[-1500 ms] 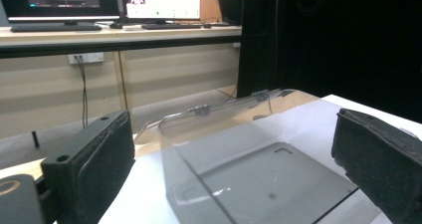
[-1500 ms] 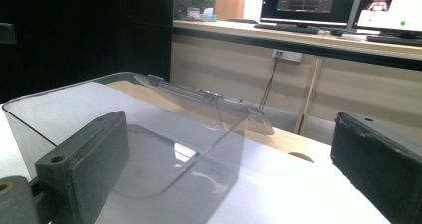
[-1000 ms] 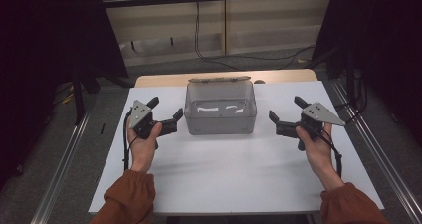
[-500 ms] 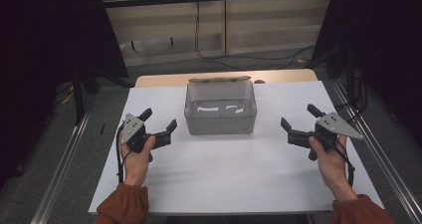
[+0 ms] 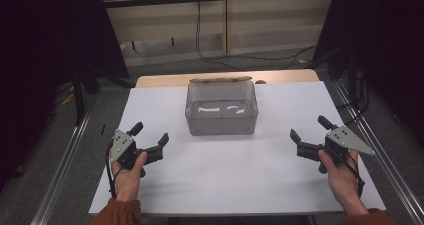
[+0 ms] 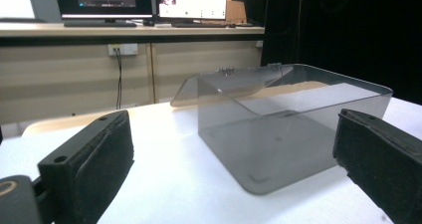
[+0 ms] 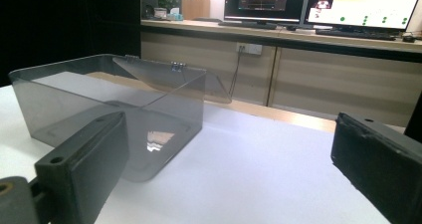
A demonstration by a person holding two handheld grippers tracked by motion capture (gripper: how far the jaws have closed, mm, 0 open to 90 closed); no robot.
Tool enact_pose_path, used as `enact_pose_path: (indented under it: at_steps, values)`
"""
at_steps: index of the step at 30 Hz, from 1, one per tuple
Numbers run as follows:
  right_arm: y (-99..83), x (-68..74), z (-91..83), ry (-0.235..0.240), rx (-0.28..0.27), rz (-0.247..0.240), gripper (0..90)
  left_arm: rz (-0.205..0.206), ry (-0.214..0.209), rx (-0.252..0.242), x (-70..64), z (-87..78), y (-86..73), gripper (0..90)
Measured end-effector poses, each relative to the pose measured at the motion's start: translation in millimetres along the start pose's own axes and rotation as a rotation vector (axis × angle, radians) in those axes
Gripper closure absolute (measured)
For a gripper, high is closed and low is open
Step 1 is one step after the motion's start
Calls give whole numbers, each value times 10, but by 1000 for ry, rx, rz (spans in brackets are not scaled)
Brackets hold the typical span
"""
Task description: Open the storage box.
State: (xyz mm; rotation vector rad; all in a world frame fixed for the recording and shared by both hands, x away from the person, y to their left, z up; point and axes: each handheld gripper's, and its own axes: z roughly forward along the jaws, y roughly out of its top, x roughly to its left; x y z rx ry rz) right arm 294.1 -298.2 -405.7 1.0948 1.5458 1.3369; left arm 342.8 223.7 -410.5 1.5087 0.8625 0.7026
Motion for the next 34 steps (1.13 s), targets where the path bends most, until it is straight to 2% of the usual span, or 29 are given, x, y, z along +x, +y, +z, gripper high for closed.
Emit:
enact_pose_path:
  at_steps: [4,8,14,17,19,20,23,25,26,28,29,33,34]
  values:
    - [-46,-6,-94,-17,6,5,14,8,8,10,-27,-99,-59,26]
    - [-80,-9,-186,-32,8,11,6,21,36,4,-51,-185,-77,26]
    - [-145,-20,-291,-54,8,11,2,12,19,19,-68,-290,-128,27]
    - [-200,-27,-341,-66,17,2,1,12,20,23,-96,-338,-163,27]
    - [-225,-47,-378,-72,18,12,2,11,25,25,-113,-378,-180,27]
    - [-239,-55,-406,-92,12,21,4,8,29,27,-121,-393,-188,27]
    - [-287,-63,-469,-108,14,15,4,1,53,33,-142,-455,-228,27]
    - [-315,-57,-509,-121,37,6,6,-8,58,36,-148,-500,-265,28]
    - [-329,-54,-535,-117,44,9,5,-23,54,28,-151,-523,-268,35]
    - [-332,-50,-565,-113,42,24,4,-13,69,17,-149,-545,-256,30]
    - [-329,-45,-576,-119,34,24,4,-23,67,11,-145,-538,-256,27]
    - [-335,-27,-532,-122,31,17,5,-57,65,27,-115,-493,-274,27]
    - [-335,-24,-520,-117,28,21,5,-53,71,33,-104,-489,-275,27]
